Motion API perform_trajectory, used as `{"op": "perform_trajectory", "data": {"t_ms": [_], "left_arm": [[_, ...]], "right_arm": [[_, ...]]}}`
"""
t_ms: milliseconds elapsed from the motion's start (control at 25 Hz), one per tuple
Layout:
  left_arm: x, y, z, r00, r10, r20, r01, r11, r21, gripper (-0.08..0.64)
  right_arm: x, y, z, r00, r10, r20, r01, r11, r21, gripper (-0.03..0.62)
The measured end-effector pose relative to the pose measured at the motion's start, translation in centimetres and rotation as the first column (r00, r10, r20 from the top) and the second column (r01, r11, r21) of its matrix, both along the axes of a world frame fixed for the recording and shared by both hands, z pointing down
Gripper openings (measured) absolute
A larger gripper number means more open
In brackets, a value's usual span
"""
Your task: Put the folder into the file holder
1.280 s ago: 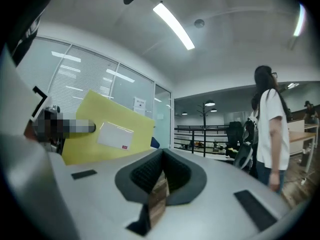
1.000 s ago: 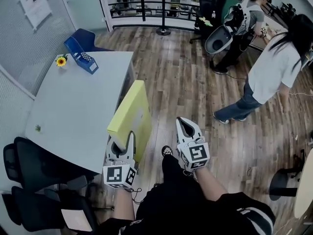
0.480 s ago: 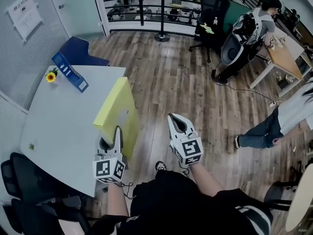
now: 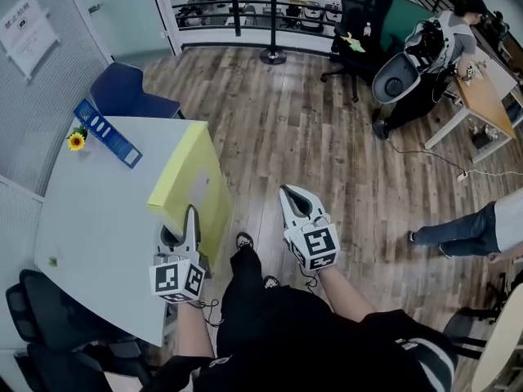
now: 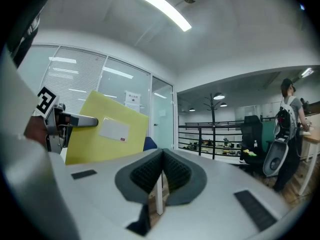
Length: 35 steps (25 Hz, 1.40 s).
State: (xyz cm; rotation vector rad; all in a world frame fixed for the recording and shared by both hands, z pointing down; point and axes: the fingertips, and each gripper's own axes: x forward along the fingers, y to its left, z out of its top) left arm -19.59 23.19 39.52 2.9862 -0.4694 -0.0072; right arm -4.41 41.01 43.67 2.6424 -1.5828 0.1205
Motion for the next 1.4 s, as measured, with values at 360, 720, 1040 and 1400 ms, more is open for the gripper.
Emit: {"op": "perform_trajectory", "data": {"t_ms": [360,720,1040,1400], "left_arm": [[8.4,-10.1,-0.7,1.0,-0.014,-0.028,0.014,1.0,0.013,0.169],[17.0,-21.1,-1.4,0.999,-0.028,-0.029,0.028,1.0,-0.001,0.169],[17.9,-29.0,-3.3,0.987,-0.158,-0.031,0.159,0.987,0.03,0.169],[17.7,-33.9,-4.5,0.916,-0.396,-0.061,0.398,0.917,0.026,0.169]], "right_arm": [[7.9,-12.0,-0.7,0.997,-0.065,-0.029,0.064,0.998,-0.009,0.005],[16.8,-26.9,-1.2,0.99,-0.142,-0.004,0.142,0.99,-0.012,0.005],[19.8,-37.0,-1.0,0.965,-0.261,0.032,0.262,0.965,-0.015,0.005],[21.2,-47.7,-0.1,0.855,-0.516,0.045,0.518,0.855,-0.039,0.005]]}}
